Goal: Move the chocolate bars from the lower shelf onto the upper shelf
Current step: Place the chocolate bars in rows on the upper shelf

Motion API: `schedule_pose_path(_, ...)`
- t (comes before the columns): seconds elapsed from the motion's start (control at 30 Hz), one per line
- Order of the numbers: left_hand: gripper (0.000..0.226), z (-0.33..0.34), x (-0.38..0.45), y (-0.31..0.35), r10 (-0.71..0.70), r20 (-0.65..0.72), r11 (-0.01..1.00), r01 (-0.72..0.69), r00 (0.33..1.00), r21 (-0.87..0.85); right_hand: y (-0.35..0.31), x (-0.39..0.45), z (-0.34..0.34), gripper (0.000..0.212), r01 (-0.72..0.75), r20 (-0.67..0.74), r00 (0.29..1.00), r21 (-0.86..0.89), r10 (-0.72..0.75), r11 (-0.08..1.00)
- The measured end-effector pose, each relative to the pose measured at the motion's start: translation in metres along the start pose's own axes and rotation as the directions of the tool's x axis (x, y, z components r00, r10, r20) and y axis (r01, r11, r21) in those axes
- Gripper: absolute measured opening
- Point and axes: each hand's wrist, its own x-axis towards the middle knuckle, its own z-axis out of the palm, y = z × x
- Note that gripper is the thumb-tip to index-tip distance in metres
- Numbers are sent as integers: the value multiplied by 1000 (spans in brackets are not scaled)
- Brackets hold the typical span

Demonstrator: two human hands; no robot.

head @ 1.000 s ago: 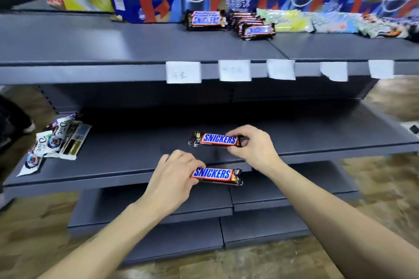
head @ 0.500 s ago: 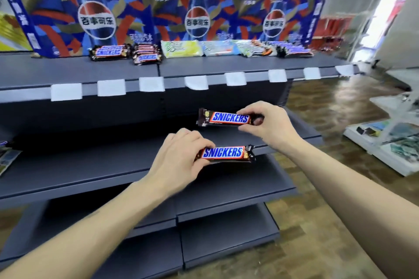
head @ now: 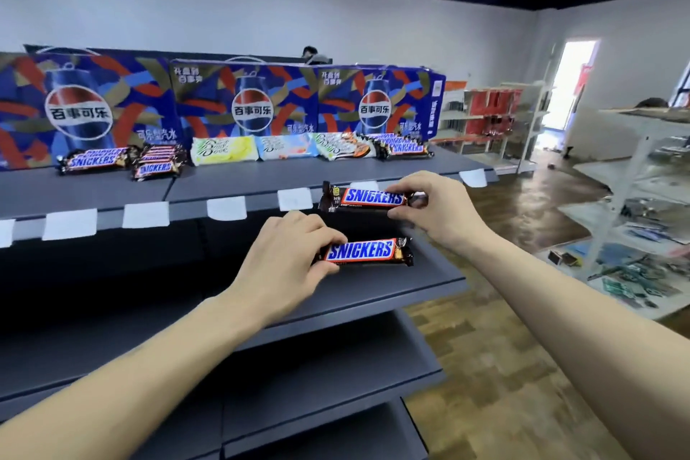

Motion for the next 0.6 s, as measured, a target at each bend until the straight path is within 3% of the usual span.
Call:
schedule_pose_path(0.33, 34, 57, 99, 6, -47, -97, 999, 46, 994, -21, 79, 73, -29, 31, 73, 38, 997, -101, -70, 992)
schedule_pose_path(0.6, 34, 87, 164, 15, -101, -92, 995, 103, 991, 12, 143, 124, -41, 33, 102, 61, 993, -76, -97, 992)
